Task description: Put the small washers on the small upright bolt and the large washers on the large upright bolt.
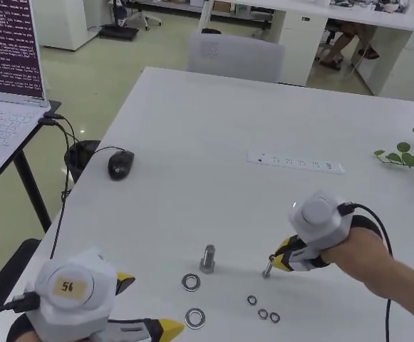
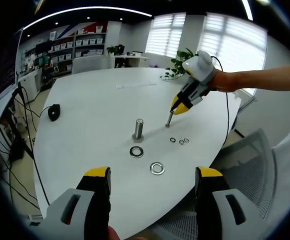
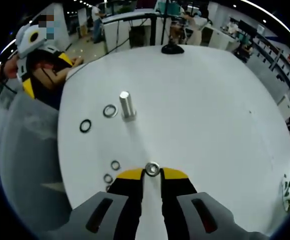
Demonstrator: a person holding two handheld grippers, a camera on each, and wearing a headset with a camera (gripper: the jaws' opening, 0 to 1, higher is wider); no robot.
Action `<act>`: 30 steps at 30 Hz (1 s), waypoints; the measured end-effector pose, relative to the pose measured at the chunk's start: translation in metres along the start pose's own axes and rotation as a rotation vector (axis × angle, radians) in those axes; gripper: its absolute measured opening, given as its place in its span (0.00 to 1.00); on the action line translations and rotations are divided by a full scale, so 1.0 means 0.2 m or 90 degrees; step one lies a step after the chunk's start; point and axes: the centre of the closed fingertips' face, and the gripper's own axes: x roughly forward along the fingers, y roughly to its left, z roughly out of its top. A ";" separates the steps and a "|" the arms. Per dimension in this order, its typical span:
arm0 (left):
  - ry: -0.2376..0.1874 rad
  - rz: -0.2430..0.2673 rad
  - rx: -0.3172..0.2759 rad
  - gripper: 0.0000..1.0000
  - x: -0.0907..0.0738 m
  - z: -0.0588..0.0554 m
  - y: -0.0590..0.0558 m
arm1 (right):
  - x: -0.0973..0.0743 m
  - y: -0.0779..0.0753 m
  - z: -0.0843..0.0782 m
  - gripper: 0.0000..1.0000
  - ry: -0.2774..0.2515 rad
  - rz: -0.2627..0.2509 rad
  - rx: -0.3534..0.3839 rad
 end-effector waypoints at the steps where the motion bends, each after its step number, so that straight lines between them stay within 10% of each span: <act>1: 0.000 0.000 0.001 0.69 0.00 0.00 0.00 | 0.00 0.00 0.00 0.14 0.000 0.002 0.000; 30: 0.002 0.004 -0.001 0.69 -0.01 0.00 0.01 | 0.20 0.02 -0.12 0.14 0.042 0.013 0.036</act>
